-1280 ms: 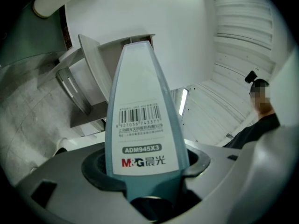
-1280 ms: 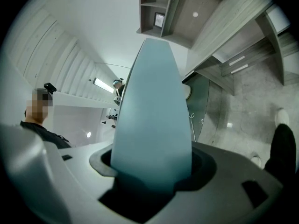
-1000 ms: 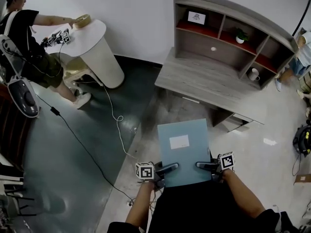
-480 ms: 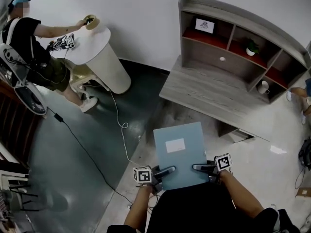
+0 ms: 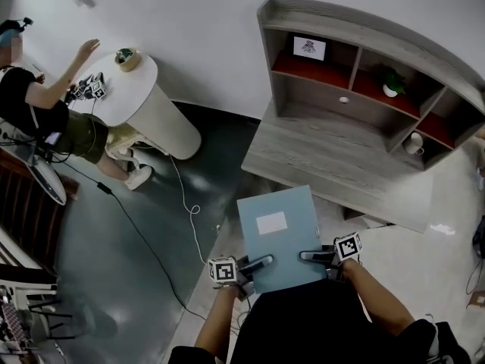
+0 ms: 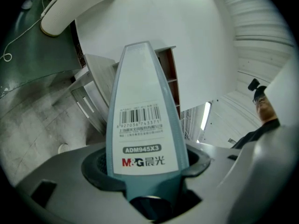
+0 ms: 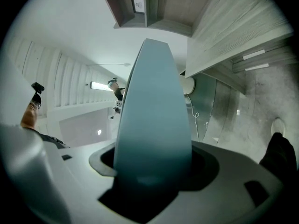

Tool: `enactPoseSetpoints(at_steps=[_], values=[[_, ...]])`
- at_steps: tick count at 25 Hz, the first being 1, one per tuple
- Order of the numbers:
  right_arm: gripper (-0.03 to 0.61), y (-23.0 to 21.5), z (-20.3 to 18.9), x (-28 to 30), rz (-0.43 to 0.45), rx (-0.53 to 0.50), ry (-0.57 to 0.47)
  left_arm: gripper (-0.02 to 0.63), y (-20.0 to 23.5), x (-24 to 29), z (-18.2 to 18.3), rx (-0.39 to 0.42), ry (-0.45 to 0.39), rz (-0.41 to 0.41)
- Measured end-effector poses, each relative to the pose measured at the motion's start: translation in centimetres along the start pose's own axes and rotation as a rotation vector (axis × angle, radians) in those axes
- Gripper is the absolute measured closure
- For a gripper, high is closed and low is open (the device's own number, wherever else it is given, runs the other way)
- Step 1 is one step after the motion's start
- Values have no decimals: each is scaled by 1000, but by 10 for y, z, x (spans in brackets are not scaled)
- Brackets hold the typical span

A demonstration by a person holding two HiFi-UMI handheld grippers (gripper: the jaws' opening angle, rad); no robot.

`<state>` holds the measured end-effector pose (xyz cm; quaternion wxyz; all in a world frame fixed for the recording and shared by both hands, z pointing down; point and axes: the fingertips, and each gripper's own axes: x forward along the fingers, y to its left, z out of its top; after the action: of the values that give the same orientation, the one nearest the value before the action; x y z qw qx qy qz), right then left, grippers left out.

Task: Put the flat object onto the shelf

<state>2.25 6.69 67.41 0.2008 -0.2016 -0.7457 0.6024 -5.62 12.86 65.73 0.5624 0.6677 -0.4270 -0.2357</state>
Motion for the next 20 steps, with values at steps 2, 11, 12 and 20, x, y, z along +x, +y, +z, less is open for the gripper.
enactPoseSetpoints(at_steps=[2, 11, 12, 20], values=[[265, -1, 15, -5, 8, 13, 14, 318, 2, 12, 11, 1, -15, 10], [265, -11, 81, -31, 4, -30, 54, 318, 0, 61, 58, 3, -53, 25], [265, -11, 88, -32, 9, -33, 56, 318, 1, 65, 64, 6, -57, 26], [262, -21, 140, -48, 23, -45, 57, 313, 6, 102, 104, 19, -58, 43]])
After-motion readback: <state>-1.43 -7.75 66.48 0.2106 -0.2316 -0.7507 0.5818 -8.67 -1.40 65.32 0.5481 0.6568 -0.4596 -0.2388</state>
